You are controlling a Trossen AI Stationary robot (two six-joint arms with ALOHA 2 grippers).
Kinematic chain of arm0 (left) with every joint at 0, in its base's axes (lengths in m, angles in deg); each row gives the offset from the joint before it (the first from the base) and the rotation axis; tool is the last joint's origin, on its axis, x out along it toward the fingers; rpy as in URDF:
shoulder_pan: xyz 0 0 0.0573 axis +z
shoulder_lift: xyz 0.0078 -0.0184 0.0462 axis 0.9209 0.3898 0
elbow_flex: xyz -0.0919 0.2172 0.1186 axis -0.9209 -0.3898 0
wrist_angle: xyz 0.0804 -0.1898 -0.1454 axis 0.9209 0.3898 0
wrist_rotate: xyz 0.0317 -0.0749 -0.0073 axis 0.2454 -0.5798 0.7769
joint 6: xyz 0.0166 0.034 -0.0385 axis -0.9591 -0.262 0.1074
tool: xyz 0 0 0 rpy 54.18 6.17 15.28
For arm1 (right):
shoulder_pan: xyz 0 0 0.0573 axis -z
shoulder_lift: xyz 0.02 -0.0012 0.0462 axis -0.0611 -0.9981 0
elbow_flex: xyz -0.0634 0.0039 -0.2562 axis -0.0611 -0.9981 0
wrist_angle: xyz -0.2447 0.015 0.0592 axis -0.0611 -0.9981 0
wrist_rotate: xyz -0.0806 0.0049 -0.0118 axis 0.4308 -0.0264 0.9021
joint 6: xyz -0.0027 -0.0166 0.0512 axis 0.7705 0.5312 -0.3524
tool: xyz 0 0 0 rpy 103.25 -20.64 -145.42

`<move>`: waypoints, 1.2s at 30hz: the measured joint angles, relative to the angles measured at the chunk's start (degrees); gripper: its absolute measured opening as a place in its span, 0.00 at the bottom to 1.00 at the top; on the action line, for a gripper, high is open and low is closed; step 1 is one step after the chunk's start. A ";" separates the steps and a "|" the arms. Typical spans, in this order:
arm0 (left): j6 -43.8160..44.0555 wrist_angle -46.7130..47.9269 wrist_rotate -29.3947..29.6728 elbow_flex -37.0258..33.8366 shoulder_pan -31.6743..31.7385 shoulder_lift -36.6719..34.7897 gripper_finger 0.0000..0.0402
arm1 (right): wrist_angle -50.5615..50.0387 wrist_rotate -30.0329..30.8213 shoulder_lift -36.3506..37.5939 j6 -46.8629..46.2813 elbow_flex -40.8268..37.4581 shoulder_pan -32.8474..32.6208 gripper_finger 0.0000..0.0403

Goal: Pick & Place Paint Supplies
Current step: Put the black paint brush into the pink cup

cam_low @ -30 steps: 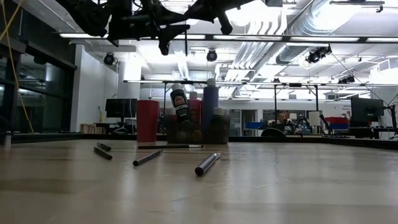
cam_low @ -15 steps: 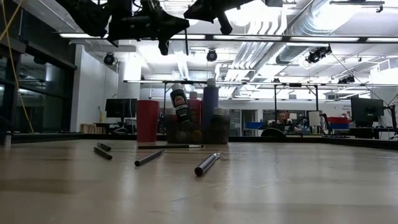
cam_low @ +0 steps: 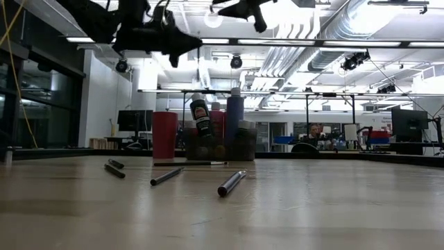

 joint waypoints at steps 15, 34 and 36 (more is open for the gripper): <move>-16.32 6.27 11.51 -3.23 15.56 -2.20 0.01 | -8.16 0.36 5.30 1.49 0.00 0.17 0.59; -18.34 14.78 13.21 -3.23 16.14 1.68 0.25 | -26.08 8.78 5.30 -16.23 0.00 -3.43 0.58; -19.52 15.07 13.21 -3.23 16.14 1.68 0.30 | -29.22 7.65 5.30 -22.99 0.00 -3.38 0.58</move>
